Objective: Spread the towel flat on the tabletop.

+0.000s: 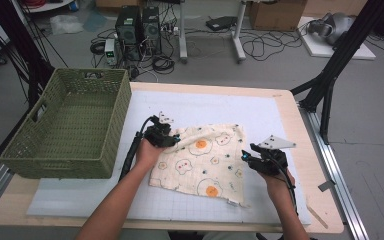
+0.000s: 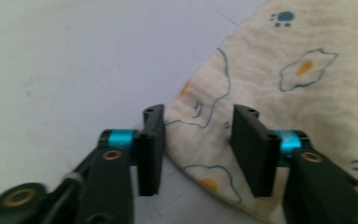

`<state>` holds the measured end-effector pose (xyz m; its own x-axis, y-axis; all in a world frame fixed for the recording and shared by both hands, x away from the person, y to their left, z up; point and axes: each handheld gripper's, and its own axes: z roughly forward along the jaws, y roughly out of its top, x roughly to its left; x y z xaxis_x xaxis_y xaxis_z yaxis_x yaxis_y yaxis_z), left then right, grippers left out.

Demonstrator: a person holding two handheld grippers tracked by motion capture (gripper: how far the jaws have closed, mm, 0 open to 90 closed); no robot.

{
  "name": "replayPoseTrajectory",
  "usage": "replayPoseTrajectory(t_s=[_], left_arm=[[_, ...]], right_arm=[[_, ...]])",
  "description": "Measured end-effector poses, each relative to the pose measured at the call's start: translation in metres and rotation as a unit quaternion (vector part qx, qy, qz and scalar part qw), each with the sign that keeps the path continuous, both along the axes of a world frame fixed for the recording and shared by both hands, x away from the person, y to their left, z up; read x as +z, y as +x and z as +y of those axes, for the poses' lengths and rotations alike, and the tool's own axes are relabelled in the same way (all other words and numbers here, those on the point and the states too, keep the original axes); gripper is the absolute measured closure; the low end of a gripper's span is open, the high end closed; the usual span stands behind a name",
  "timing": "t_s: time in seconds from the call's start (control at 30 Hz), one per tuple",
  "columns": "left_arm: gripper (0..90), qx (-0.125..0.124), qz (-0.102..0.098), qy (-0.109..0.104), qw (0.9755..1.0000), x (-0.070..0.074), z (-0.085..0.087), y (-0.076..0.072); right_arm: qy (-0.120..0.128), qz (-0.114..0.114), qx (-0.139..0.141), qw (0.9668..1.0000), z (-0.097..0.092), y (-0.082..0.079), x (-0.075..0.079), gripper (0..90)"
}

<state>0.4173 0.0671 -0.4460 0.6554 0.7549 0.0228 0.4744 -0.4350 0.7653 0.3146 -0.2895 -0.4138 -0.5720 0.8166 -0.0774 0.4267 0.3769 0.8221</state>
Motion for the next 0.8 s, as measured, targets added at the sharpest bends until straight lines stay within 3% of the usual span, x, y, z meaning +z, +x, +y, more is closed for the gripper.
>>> replayPoseTrajectory(t_s=[0.1,0.13,0.17,0.27,0.37,0.43,0.5,0.6,0.7,0.8], left_arm=[[82.6,-0.01,0.001,-0.008,0.9999,0.0,0.001,0.002],[84.2,-0.004,0.006,-0.016,0.9998,0.0,0.003,0.005],[84.9,0.006,-0.001,-0.008,1.0,0.001,0.004,0.007],[85.6,0.062,-0.025,0.001,0.9978,-0.001,0.016,0.015],[85.4,0.107,-0.041,0.002,0.9934,-0.002,0.031,0.022],[85.0,0.129,-0.05,-0.009,0.9903,-0.002,0.04,0.025],[83.0,0.136,-0.047,-0.038,0.9889,-0.002,0.046,0.027],[64.2,0.132,-0.033,-0.064,0.9886,-0.002,0.051,0.027],[53.4,0.133,-0.03,-0.074,0.9879,0.001,0.052,0.025],[50.0,0.129,-0.032,-0.079,0.988,0.006,0.052,0.022]], right_arm=[[0.007,0.002,-0.003,1.0,-0.002,-0.001,0.0,55.9],[0.01,-0.001,-0.002,0.9999,-0.003,0.0,0.0,55.9],[0.014,-0.001,-0.003,0.9999,-0.003,-0.001,0.001,55.9],[0.011,-0.003,-0.003,0.9999,-0.003,-0.001,0.0,55.7],[0.008,0.002,-0.01,0.9999,-0.002,0.0,-0.003,55.7],[0.009,0.006,-0.011,0.9999,-0.002,0.002,-0.005,55.7],[0.015,0.01,-0.011,0.9998,0.0,0.004,-0.007,55.5],[0.02,0.02,-0.004,0.9996,0.005,0.006,-0.011,53.6],[0.019,0.036,-0.001,0.9992,0.012,0.011,-0.018,50.1],[0.014,0.05,-0.003,0.9986,0.019,0.021,-0.028,51.0]])
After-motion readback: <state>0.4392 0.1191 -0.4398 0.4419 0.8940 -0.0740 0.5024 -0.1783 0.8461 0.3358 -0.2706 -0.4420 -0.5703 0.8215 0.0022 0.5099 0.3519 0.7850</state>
